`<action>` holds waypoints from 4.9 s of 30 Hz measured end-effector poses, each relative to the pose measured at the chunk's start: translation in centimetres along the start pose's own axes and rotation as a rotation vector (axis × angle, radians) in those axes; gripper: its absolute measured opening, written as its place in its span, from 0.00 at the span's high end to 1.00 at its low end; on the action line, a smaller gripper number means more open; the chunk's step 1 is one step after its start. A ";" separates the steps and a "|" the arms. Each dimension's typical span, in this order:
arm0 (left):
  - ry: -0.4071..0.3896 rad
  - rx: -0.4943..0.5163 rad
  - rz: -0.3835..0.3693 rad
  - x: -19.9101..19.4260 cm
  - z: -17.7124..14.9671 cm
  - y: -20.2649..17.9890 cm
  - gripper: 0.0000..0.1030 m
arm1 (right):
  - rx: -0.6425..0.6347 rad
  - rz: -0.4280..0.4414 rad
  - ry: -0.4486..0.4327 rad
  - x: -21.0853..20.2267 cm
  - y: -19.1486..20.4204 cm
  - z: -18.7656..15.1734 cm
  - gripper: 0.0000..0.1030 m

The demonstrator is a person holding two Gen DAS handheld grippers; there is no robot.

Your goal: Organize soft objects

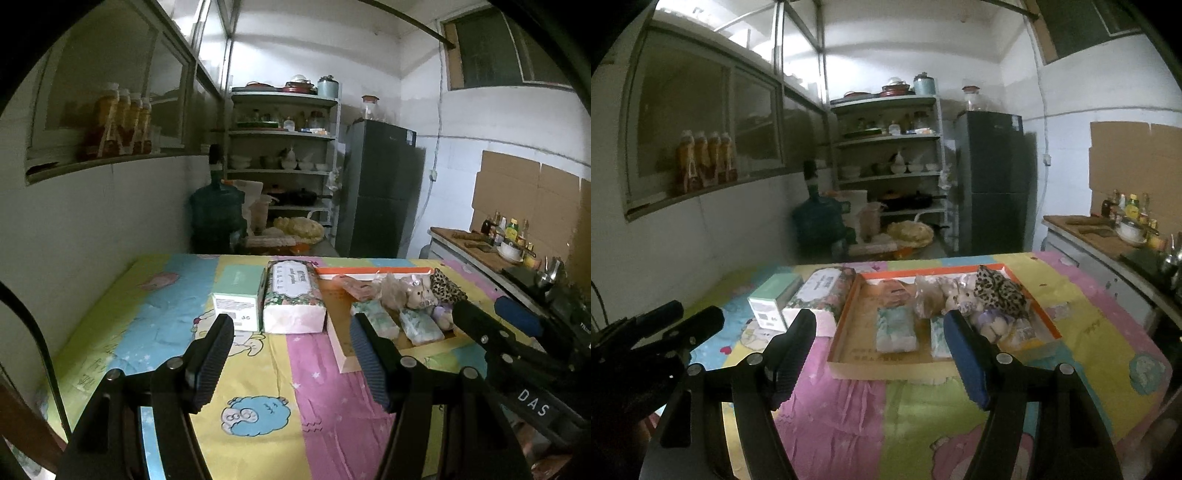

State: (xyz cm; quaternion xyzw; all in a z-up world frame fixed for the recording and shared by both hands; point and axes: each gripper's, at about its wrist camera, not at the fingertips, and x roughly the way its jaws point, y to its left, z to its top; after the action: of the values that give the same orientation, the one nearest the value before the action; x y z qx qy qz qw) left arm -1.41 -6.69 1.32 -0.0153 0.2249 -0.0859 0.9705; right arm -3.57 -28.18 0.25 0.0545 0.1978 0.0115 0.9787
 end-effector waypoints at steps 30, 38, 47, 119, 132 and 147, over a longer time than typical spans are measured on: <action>-0.015 -0.013 0.063 -1.0 -0.6 1.4 0.37 | 0.005 0.003 -0.033 -1.4 1.6 -0.3 0.29; -0.015 -0.011 0.067 -0.9 -0.8 1.3 0.37 | 0.005 0.006 -0.037 -1.4 1.6 -0.4 0.29; -0.012 -0.007 0.063 -0.8 -0.8 1.1 0.37 | 0.005 0.005 -0.034 -1.5 1.7 -0.4 0.29; -0.012 -0.008 0.057 -0.9 -1.0 0.8 0.37 | -0.001 0.007 -0.038 -1.7 2.2 -0.6 0.29; -0.012 -0.008 0.058 -0.9 -1.0 0.9 0.37 | -0.002 0.007 -0.037 -1.7 2.3 -0.6 0.29; -0.011 -0.011 0.056 -0.9 -0.9 1.0 0.37 | -0.004 0.008 -0.038 -1.8 2.5 -0.5 0.29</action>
State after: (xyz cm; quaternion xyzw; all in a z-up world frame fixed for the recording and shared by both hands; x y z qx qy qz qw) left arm -2.49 -5.58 0.81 -0.0148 0.2204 -0.0571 0.9736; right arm -5.43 -25.75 0.71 0.0536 0.1789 0.0145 0.9823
